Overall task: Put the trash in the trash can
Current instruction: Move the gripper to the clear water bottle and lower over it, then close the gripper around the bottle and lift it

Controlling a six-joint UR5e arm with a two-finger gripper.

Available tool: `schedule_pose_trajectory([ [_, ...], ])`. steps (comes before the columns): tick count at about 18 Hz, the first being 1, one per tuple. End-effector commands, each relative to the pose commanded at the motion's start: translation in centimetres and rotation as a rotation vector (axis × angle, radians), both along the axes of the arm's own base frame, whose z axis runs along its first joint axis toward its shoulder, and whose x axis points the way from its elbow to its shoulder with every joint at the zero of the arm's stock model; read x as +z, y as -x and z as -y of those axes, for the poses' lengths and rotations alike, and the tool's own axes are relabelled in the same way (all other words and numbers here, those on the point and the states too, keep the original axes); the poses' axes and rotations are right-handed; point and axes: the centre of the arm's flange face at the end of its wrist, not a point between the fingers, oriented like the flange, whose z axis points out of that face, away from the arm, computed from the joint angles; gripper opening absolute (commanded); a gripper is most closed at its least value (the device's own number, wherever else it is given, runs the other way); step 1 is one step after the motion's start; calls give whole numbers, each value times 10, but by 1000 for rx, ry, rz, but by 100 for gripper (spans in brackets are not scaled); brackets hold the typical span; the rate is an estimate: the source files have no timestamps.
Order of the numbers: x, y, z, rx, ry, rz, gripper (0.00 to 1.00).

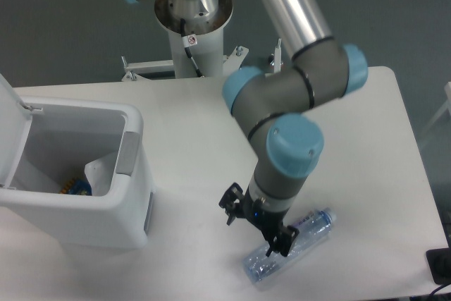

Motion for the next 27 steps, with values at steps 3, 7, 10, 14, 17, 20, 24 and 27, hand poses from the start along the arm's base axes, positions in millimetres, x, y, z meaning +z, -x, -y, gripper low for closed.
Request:
schedule_pose_trajectory([
  [3,-8,0,-5,-10,32,-25,100],
  [7,-25,3,-9,-41,40,-31,100],
  [10,-42,7,-13,-38,41,-51,100],
  [14,-52,4,-14,-36,55,-49,100],
  [17,-66,-1,-20,-44,61,-50,100],
  [20,-79,-6,-22,-48,59,-51,100],
  [24,-83,-6,-20,-43,81,-61,84],
  [27,-83,-6,-21,8,73,-57,60],
])
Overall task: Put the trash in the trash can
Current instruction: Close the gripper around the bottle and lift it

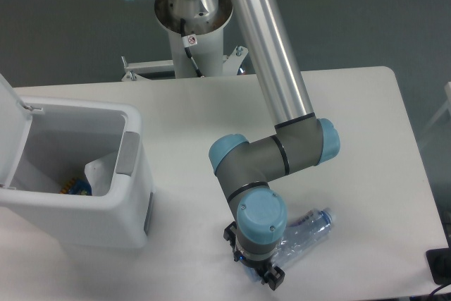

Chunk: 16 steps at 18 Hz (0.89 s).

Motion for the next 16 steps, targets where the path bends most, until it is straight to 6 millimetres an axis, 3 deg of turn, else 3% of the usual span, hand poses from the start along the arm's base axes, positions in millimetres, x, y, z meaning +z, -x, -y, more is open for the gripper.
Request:
schedule_pose_trajectory([
  [3,-1,-1,1,2,0,0,46],
  [9,15,-3,5,9,-12,-9,41],
  [13,57,2,17,82,-75,-7,37],
  [16,96,7,38,125,-150,32,37],
])
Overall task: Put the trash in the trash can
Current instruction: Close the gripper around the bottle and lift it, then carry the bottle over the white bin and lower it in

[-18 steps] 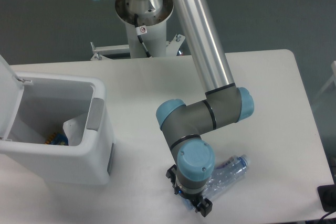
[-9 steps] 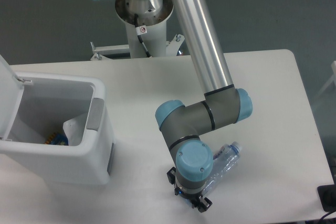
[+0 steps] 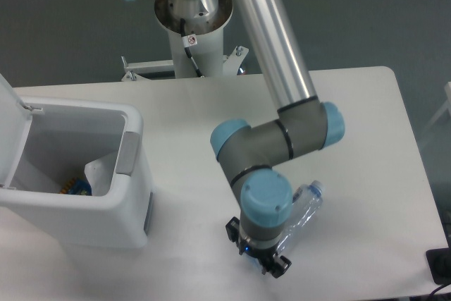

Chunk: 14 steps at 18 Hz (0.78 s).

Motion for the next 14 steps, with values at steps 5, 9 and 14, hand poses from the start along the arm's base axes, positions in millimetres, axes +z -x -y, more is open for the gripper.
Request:
schedule_pose_trajectory([
  [5,63,-21,23,91,-168,112,37],
  [9,113,-34,17,206,-322,230,37],
  [14,188,-48,9,266,-520,404,38],
])
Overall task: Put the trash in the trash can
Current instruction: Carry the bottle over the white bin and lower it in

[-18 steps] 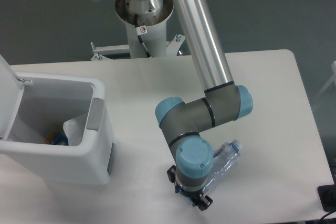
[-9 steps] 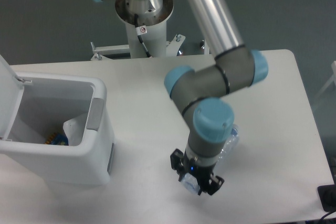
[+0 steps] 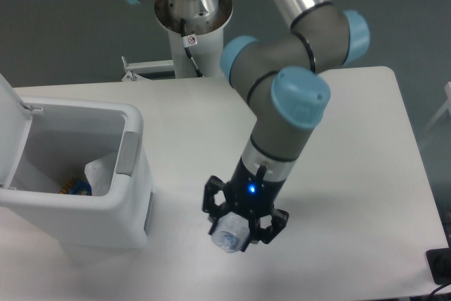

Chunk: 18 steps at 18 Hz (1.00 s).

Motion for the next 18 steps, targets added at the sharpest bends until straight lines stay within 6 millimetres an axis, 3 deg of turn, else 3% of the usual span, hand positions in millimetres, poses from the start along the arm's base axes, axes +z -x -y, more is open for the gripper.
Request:
schedule_pose_trajectory([
  [6,76,-2,6,15,-210,177,37],
  [9,113,-11,18,-48,-347,285,38],
  [14,151,-34,30,-143,-463,354,39],
  [16,163,-57,32,-165,-467,362,39],
  [18,157,-79,21,-222,-479,411,39],
])
